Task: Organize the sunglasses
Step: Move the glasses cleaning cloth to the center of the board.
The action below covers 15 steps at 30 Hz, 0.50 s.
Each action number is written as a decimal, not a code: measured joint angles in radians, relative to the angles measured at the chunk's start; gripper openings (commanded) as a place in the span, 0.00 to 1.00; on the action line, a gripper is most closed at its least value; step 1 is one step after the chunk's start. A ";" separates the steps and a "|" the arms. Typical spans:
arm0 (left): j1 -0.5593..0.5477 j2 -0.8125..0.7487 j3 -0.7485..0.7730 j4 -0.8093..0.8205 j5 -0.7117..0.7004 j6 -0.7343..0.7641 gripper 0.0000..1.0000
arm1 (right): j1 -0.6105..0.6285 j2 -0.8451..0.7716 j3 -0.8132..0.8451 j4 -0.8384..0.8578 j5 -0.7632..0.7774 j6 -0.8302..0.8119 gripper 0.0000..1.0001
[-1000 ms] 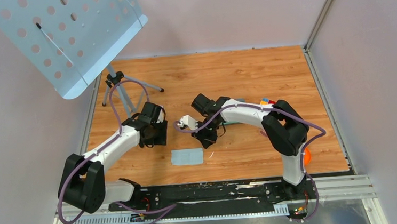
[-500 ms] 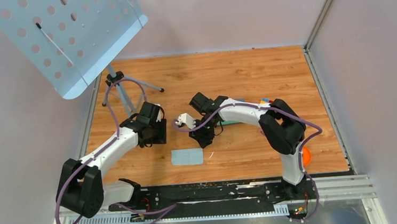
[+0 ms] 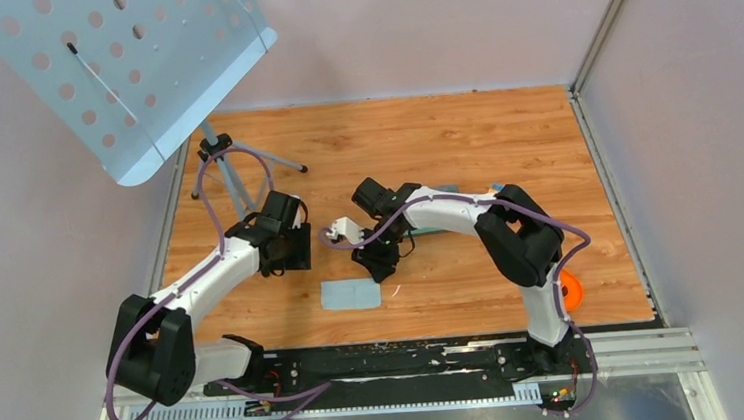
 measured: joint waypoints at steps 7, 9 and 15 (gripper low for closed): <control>0.000 0.003 0.000 -0.002 -0.002 0.000 0.60 | 0.012 0.018 0.019 0.006 -0.006 0.002 0.28; 0.000 0.003 0.000 -0.002 -0.002 0.000 0.61 | 0.014 0.021 0.022 0.013 0.000 0.006 0.23; 0.001 0.004 0.000 -0.003 -0.002 0.000 0.61 | 0.017 0.023 0.023 0.025 0.017 0.010 0.21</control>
